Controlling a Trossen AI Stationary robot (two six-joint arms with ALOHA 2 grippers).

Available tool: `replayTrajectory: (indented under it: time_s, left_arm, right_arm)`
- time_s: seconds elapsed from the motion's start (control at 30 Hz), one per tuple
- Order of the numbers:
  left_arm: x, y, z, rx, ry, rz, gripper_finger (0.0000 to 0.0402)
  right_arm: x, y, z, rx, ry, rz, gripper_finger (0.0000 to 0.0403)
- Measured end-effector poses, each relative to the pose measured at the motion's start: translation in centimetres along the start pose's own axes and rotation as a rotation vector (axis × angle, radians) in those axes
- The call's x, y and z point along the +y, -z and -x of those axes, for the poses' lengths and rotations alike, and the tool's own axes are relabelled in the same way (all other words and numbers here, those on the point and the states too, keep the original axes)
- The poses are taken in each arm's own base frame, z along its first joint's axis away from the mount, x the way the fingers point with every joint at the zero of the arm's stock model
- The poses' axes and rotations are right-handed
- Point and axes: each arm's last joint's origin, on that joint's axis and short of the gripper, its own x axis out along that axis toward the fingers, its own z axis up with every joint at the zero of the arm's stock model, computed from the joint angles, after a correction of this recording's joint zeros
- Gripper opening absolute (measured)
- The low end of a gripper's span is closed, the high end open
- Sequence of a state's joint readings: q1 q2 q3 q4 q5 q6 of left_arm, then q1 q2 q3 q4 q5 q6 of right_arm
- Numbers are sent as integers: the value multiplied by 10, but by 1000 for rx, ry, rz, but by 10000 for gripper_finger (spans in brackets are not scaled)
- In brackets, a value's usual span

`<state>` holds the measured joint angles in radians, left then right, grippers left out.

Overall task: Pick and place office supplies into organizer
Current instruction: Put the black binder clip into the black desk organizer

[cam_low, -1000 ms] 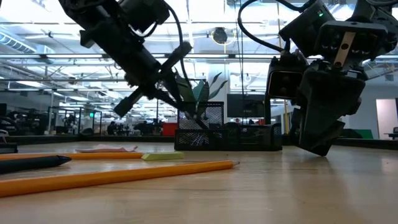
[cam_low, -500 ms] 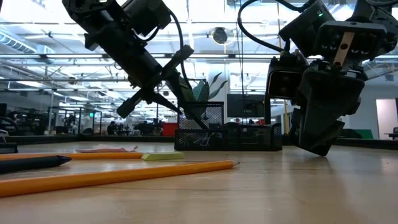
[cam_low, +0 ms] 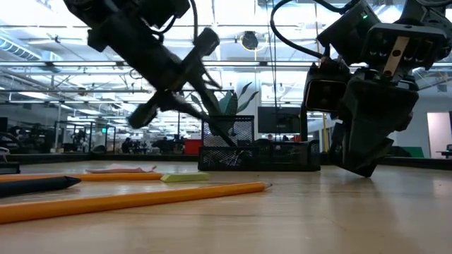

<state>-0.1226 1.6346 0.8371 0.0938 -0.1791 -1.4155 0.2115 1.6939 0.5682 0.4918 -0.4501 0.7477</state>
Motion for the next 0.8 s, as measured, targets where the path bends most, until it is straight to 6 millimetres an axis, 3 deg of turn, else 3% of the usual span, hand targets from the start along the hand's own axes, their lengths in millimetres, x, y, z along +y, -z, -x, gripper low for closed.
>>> replayTrajectory:
  time_s: [0.27, 0.6, 0.8]
  left_arm:
    - [-11, 24, 34, 132, -104, -115, 88]
    - [-25, 39, 103, 284, -475, -409, 88]
    - [-15, 57, 120, 392, -616, -616, 88]
  right_arm:
    - [-1, 1, 0, 7, 5, 11, 75]
    - [0, 0, 0, -4, 3, 22, 75]
    - [-2, -2, 0, -70, 68, -28, 75]
